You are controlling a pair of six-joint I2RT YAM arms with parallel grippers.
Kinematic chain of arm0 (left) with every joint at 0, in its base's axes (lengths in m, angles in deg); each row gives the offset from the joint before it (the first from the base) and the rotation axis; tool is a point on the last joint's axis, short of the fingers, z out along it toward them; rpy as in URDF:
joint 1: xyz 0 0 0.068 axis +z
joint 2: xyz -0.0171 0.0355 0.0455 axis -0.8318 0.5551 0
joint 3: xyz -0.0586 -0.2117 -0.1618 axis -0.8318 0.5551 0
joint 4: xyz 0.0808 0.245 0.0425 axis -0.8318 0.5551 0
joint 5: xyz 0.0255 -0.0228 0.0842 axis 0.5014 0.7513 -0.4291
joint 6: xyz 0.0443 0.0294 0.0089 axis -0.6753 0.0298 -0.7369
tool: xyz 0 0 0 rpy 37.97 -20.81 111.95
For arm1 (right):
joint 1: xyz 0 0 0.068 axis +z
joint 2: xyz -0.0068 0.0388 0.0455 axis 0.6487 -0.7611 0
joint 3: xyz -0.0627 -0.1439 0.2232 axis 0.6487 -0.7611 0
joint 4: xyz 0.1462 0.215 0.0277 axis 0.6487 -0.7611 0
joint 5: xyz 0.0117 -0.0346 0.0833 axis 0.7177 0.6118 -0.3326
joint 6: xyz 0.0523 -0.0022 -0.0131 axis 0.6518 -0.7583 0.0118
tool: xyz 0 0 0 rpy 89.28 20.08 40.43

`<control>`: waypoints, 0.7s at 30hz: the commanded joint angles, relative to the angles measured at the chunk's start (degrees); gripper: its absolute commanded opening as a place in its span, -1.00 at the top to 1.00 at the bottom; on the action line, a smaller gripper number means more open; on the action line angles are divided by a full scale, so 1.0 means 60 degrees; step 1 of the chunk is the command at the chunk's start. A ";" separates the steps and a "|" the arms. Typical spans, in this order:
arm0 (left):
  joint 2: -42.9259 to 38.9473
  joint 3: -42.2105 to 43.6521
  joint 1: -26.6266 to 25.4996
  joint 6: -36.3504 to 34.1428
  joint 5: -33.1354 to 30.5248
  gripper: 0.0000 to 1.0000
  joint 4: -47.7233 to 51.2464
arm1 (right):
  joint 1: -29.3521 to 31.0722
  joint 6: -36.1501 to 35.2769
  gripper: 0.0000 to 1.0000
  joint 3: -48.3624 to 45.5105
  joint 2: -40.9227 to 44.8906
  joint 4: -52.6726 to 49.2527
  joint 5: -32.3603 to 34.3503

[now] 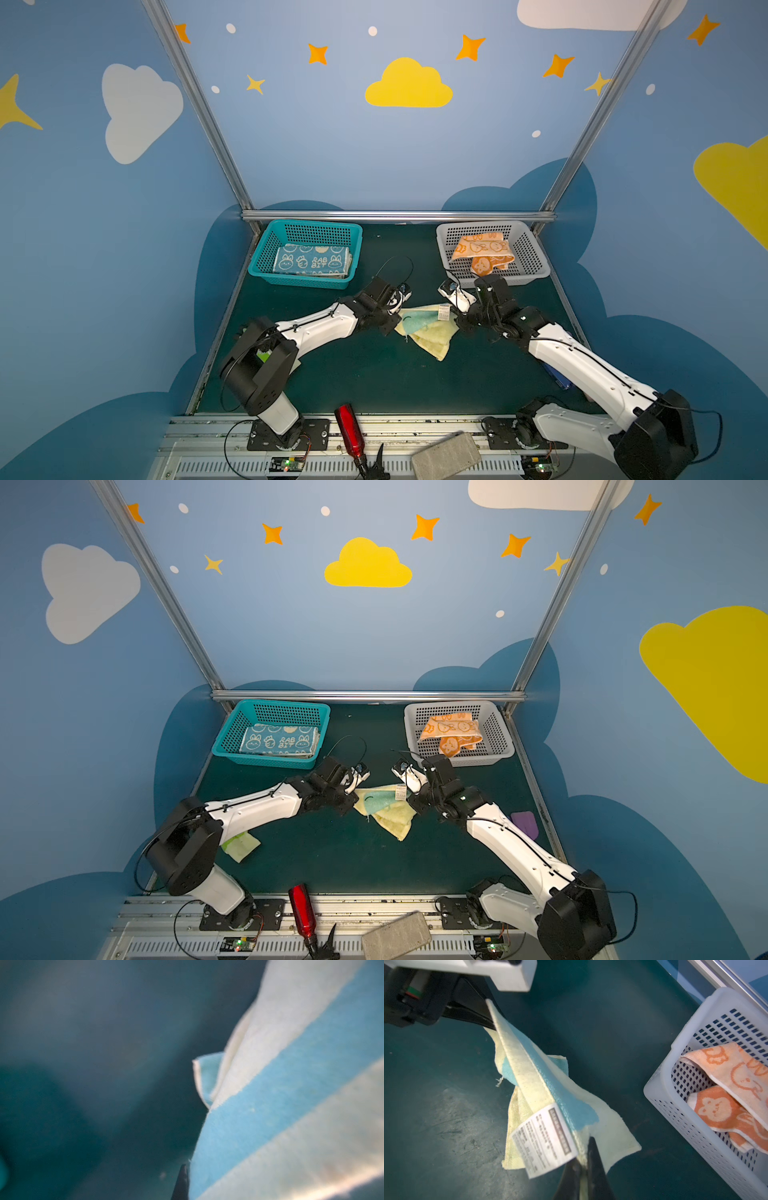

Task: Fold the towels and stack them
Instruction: 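Lift the yellow towel with both grippers and shake it out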

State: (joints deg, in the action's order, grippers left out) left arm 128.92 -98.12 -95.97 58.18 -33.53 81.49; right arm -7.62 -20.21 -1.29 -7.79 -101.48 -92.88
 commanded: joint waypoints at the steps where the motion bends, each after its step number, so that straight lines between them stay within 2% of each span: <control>1: -0.0794 -0.0732 0.0035 0.0573 -0.1711 0.92 0.0352 | -0.0039 0.0838 1.00 0.0774 0.0101 -0.0122 0.0072; 6: -0.1482 -0.2004 0.0036 0.0552 -0.2643 0.92 0.1246 | -0.0024 0.1247 1.00 0.0920 0.0644 0.1378 0.0098; 11: -0.1842 -0.3512 0.0029 0.0481 -0.3677 0.92 0.2372 | -0.0020 0.1297 1.00 0.2160 0.1024 0.1227 -0.0235; 16: -0.2730 -0.4059 -0.0043 0.0316 -0.3492 0.92 0.2694 | 0.0059 0.1203 1.00 0.3376 0.1167 0.0625 -0.1211; 21: -0.3834 -0.4545 -0.0133 0.0839 -0.3126 0.92 0.3346 | 0.0281 0.1206 1.00 0.4309 0.1413 -0.0266 -0.1761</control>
State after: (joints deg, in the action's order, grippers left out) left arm 109.45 -123.10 -97.30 60.95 -50.77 96.68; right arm -6.12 -13.52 21.94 -1.08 -98.53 -101.34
